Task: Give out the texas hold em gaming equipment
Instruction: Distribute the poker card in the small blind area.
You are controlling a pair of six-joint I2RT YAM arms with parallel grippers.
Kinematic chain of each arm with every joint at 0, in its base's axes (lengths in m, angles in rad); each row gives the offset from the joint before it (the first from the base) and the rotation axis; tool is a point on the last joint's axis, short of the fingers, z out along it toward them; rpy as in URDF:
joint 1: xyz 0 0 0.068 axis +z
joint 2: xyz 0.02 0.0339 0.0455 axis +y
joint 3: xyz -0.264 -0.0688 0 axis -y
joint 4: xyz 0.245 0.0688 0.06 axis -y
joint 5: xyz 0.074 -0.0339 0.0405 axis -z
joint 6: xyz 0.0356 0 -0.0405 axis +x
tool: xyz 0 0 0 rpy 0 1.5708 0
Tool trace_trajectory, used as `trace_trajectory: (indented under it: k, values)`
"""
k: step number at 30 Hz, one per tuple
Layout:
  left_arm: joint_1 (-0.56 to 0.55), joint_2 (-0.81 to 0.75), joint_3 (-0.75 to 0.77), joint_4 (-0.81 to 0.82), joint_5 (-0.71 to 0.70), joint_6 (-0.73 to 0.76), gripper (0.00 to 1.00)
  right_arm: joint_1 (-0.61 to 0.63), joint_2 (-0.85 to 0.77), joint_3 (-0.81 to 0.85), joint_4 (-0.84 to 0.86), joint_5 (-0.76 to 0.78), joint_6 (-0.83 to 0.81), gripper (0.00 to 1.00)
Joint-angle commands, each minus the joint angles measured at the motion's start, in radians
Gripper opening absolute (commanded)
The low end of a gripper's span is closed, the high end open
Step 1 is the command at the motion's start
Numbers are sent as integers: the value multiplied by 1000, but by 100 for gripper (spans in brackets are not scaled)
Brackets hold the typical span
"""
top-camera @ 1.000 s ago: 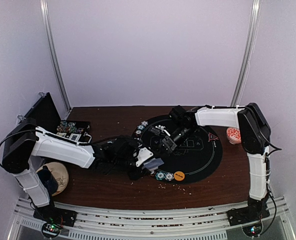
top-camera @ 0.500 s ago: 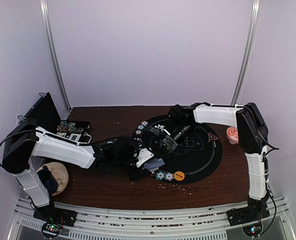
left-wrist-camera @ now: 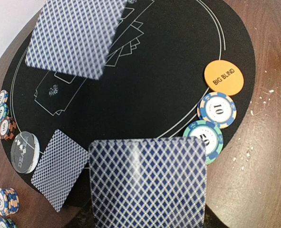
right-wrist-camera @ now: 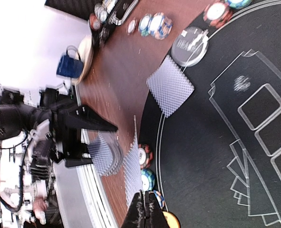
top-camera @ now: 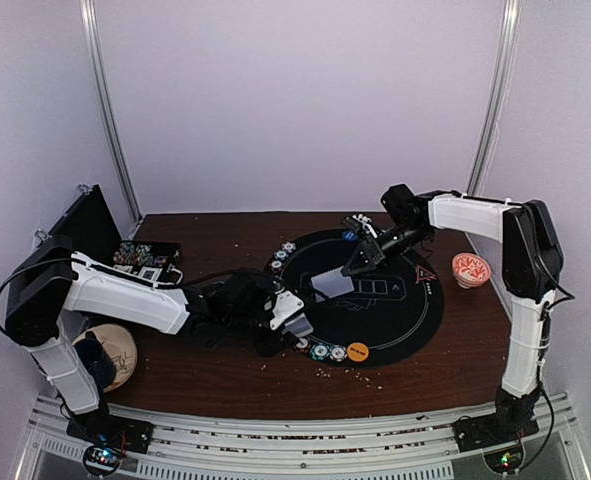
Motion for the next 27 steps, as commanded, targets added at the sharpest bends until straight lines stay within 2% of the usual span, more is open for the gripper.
trace_trajectory:
  k: [1,7,10,16,21,27]
  values:
    - [6,-5,20,25,-18,-16,13,-36,-87,-90,235,16,223,0]
    - [7,-30,10,31,-33,-20,13,-70,-127,-202,634,229,552,0]
    - [7,-33,7,34,-40,-20,13,-83,-93,-192,766,333,675,0]
    - [7,-42,2,38,-67,-22,13,-111,36,-55,867,489,801,0]
    - [7,-55,0,34,-93,-32,13,-114,171,99,818,515,814,0]
    - [7,-40,17,6,-136,-46,13,-113,248,128,843,530,855,0]
